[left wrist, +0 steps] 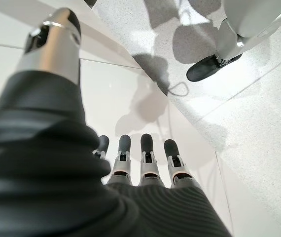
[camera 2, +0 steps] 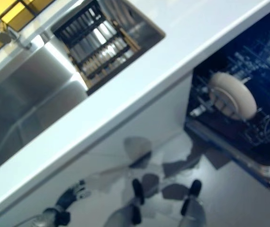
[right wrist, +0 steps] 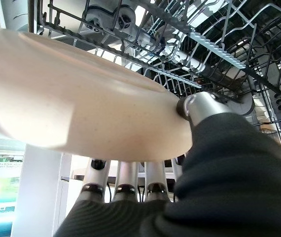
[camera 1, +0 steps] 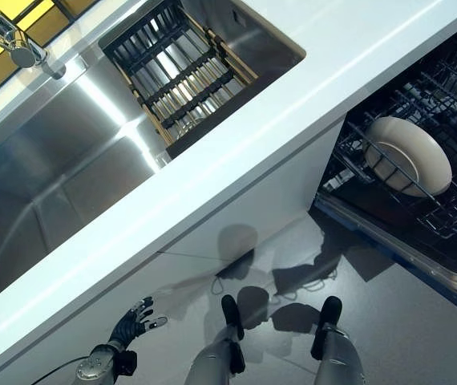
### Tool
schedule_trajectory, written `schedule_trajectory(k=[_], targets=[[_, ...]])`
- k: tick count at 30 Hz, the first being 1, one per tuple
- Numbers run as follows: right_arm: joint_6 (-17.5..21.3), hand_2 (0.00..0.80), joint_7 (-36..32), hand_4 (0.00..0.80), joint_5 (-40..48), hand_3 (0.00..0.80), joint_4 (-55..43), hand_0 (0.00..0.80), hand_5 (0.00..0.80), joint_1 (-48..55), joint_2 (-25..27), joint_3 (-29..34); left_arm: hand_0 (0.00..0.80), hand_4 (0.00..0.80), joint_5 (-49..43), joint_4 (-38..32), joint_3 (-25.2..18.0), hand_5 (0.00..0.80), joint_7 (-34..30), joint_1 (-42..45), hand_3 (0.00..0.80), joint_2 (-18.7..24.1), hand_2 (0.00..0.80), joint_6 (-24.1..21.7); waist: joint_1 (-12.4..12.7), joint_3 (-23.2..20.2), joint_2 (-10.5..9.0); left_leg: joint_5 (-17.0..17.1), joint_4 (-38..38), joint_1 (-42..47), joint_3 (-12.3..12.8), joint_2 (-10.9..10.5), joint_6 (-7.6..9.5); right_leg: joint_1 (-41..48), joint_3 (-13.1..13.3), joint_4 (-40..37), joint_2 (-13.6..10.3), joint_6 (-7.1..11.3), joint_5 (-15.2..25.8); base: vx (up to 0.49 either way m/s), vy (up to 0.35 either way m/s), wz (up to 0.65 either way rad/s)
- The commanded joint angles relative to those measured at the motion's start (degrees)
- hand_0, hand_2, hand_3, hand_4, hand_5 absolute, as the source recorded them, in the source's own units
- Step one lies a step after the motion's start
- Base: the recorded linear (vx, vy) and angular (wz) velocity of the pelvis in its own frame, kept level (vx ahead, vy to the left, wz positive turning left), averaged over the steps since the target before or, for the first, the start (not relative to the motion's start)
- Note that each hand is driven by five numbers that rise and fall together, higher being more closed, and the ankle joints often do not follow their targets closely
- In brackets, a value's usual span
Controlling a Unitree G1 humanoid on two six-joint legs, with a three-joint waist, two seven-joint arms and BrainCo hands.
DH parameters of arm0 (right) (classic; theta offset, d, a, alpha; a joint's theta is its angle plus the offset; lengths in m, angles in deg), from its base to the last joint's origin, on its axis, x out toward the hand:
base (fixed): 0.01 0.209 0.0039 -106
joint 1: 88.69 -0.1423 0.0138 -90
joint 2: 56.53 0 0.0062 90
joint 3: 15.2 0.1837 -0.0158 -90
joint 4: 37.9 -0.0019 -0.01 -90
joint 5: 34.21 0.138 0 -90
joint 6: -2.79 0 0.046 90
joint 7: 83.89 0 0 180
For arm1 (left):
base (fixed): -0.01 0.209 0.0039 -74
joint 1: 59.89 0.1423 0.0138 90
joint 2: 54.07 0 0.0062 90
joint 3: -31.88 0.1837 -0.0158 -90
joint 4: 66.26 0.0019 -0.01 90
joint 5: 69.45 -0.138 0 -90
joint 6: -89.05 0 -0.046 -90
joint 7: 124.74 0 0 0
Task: Take plates into dishwasher
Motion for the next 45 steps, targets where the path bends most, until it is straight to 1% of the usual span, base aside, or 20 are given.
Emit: schedule_trajectory(k=[1, 2, 3, 4, 5, 6, 7, 8, 16, 31, 35, 38, 40, 41, 45], targets=[[-0.4, 0.800, 1.9, 0.800, -1.0, 0.800, -0.6, 0.800, 0.800, -6.1, 5.9, -2.0, 0.000, 0.000, -1.1, -0.4, -0.1, 0.000, 0.8, 0.2, 0.000, 3.5, 0.000, -0.5, 0.4, 1.5, -0.53, 3.9, -1.3, -3.9, -2.4, 3.3, -2.20, 0.4, 0.2, 8.9, 2.3, 0.70, -8.2, 0.000, 0.000, 0.00], [-0.4, 0.791, 1.8, 0.791, -1.0, 0.791, -0.6, 0.791, 0.791, -6.2, 5.8, -2.0, 0.000, 0.000, -1.2, -0.2, 0.0, 0.000, 0.9, 0.0, 0.000, 3.4, 0.000, -0.5, 0.4, 1.4, -0.72, 3.9, -1.4, -3.9, -2.4, 3.3, -2.15, 0.4, 0.3, 8.6, 2.5, 0.74, -8.0, 0.000, 0.000, 0.00], [-0.4, 0.744, 1.9, 0.744, -0.9, 0.744, -0.6, 0.744, 0.744, -6.2, 5.8, -2.1, 0.000, 0.000, -1.2, -0.2, 0.0, 0.000, 0.8, -0.1, 0.000, 3.4, 0.000, -0.5, 0.3, 1.4, -0.76, 3.9, -1.5, -3.9, -2.4, 3.3, -2.14, 0.4, 0.3, 8.4, 2.5, 0.76, -7.9, 0.000, 0.000, 0.00], [-0.4, 0.565, 1.9, 0.565, -0.9, 0.565, -0.6, 0.565, 0.565, -6.1, 5.7, -2.1, 0.000, 0.000, -1.2, -0.2, 0.0, 0.000, 0.8, -0.1, 0.000, 3.5, 0.000, -0.5, 0.3, 1.4, -0.82, 3.9, -1.5, -3.9, -2.4, 3.3, -2.13, 0.5, 0.4, 8.2, 2.6, 0.79, -7.8, 0.000, 0.000, 0.00], [-0.5, 0.348, 2.1, 0.348, -0.9, 0.348, -0.8, 0.348, 0.348, -5.9, 5.5, -1.8, 0.000, 0.000, -1.2, -0.3, 0.0, 0.000, 0.9, -0.3, 0.000, 3.6, 0.000, -0.3, 0.2, 1.4, -0.95, 3.9, -1.6, -3.8, -2.3, 3.3, -2.06, 0.5, 0.4, 7.9, 2.7, 0.87, -7.6, -0.012, -0.004, -0.04], [-0.5, 0.301, 2.1, 0.301, -0.8, 0.301, -0.8, 0.301, 0.301, -5.8, 5.5, -1.8, 0.000, 0.000, -1.2, -0.4, 0.0, 0.000, 0.9, -0.3, 0.000, 3.7, 0.000, -0.3, 0.2, 1.4, -1.01, 3.9, -1.6, -3.8, -2.3, 3.3, -2.04, 0.5, 0.3, 7.8, 2.8, 0.88, -7.5, -0.017, -0.014, -0.06], [-0.5, 0.082, 2.3, 0.082, -0.5, 0.082, -0.7, 0.082, 0.082, -5.8, 5.4, -1.7, 0.000, 0.000, -1.2, -0.4, 0.1, 0.000, 1.0, -0.5, 0.000, 3.8, 0.000, -0.2, 0.2, 1.4, -1.18, 3.9, -1.8, -3.8, -2.3, 3.2, -2.02, 0.6, 0.3, 7.3, 2.9, 0.91, -7.3, -0.013, -0.015, -0.07], [-0.4, 0.000, 2.3, 0.000, -0.5, 0.000, -0.7, 0.000, 0.000, -5.7, 5.4, -1.6, 0.000, 0.000, -1.2, -0.4, 0.1, 0.000, 1.1, -0.6, 0.000, 3.8, 0.000, -0.2, 0.2, 1.5, -1.23, 3.9, -1.9, -3.8, -2.3, 3.2, -2.02, 0.7, 0.2, 7.1, 2.9, 0.93, -7.2, -0.021, -0.015, -0.05], [-0.8, 0.000, 2.4, 0.000, 0.2, 0.000, -1.3, 0.000, 0.000, -4.7, 4.9, -0.9, 0.000, 0.000, -1.5, -0.1, 0.2, 0.000, 1.5, -1.7, 0.000, 4.2, 0.000, 0.1, -0.1, 1.4, -2.06, 3.8, -2.0, -4.0, -2.2, 3.3, -1.88, 0.8, 0.3, 5.9, 3.4, 1.13, -6.6, -0.002, -0.003, 0.00], [-0.6, 0.000, 3.2, 0.000, 0.7, 0.000, -1.7, 0.000, 0.000, -3.2, 4.6, 0.3, 0.000, 0.000, -1.6, 0.4, 0.2, 0.000, 1.5, -2.8, 0.000, 4.4, 0.000, 0.4, -0.5, 1.3, -2.58, 3.7, -2.4, -3.7, -2.2, 3.2, -1.85, 1.6, 0.4, 3.9, 4.0, 1.20, -5.9, -0.001, -0.001, 0.00], [-0.6, 0.000, 4.4, 0.000, 1.2, 0.000, -1.8, 0.000, 0.000, -2.8, 4.7, 0.8, 0.000, 0.000, -1.8, 0.6, 0.0, 0.000, 1.3, -3.0, 0.000, 4.6, 0.000, 0.5, -0.7, 1.1, -2.84, 3.6, -2.6, -3.4, -2.0, 3.3, -1.83, 2.1, 0.3, 3.3, 4.0, 1.29, -5.7, -0.002, -0.001, 0.01], [-0.8, 0.000, 7.2, 0.000, 3.3, 0.000, -2.4, 0.000, 0.000, -1.6, 4.8, 2.0, 0.000, 0.000, -1.9, 0.8, -0.2, 0.000, 1.4, -2.8, 0.000, 4.6, 0.000, 0.5, -0.9, 0.8, -3.10, 3.5, -2.8, -2.9, -1.8, 3.4, -1.91, 2.8, 0.3, 2.5, 4.3, 1.34, -5.5, 0.000, 0.000, 0.00], [-0.4, 0.000, 10.7, 0.000, 4.3, 0.000, -2.7, 0.000, 0.000, -0.6, 4.6, 3.7, 0.000, 0.000, -2.1, 1.4, 0.0, 0.000, 1.6, -2.8, 0.000, 4.2, 0.000, 0.1, -1.2, 0.5, -3.28, 3.4, -3.0, -2.3, -1.7, 3.4, -1.97, 3.5, 0.3, 1.5, 4.5, 1.44, -5.1, 0.000, 0.000, 0.00], [-0.2, 0.000, 11.3, 0.000, 4.3, 0.000, -2.8, 0.000, 0.000, -0.3, 4.6, 4.2, 0.000, 0.000, -2.2, 1.5, -0.1, 0.000, 1.6, -2.8, 0.000, 4.1, 0.000, 0.1, -1.3, 0.5, -3.30, 3.4, -3.1, -2.1, -1.6, 3.4, -2.00, 3.7, 0.3, 1.3, 4.6, 1.45, -5.1, 0.000, 0.000, 0.00], [-0.5, 0.000, 14.8, 0.000, 4.2, 0.000, -5.4, 0.000, 0.000, 3.6, 5.1, 8.9, 0.000, 0.000, -3.0, 2.1, -0.4, 0.000, 2.1, -2.6, 0.000, 3.6, 0.000, 0.6, -2.3, -0.2, -3.96, 3.0, -3.5, -1.0, -0.8, 3.5, -2.14, 5.2, 0.3, -1.4, 5.0, 1.73, -4.1, 0.002, 0.007, -0.01]])
